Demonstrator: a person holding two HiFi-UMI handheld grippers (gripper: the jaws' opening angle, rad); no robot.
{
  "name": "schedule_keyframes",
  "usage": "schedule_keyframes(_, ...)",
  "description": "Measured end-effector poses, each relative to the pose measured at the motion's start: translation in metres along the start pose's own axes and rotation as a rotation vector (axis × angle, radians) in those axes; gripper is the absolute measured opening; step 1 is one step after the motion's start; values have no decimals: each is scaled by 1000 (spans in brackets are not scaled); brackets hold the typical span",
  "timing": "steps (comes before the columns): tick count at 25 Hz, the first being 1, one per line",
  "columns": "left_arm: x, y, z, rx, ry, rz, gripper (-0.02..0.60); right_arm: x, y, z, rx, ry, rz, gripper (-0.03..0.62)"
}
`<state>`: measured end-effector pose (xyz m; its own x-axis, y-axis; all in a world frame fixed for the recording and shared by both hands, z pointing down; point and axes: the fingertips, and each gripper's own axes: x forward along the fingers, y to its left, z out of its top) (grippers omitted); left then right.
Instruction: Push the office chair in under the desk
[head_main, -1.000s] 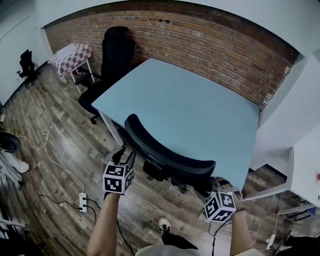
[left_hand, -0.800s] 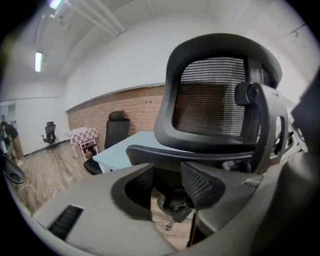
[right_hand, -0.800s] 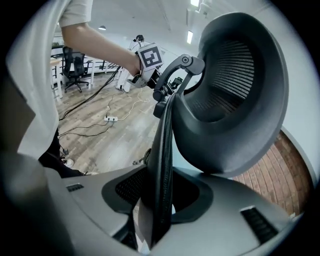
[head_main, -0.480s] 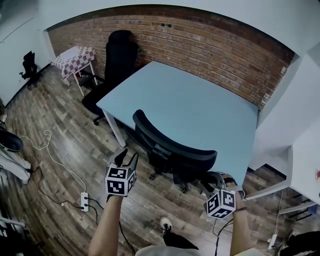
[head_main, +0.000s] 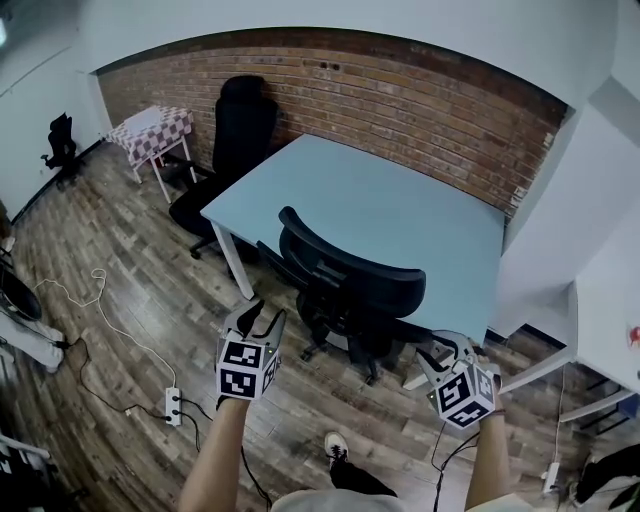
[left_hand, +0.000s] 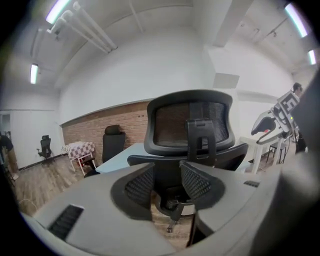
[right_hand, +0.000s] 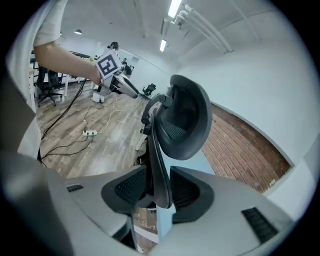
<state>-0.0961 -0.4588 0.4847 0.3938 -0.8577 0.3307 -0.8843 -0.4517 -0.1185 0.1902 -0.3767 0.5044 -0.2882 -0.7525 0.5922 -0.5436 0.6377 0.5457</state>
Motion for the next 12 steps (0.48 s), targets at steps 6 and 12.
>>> schedule_keyframes(6,-53,-32,11,61,-47,-81,201,-37,18,23,40,-35,-63,126)
schedule_keyframes(12,-108,-56,19,131,-73,-125,178,-75,35,50,130,-77,-117,86)
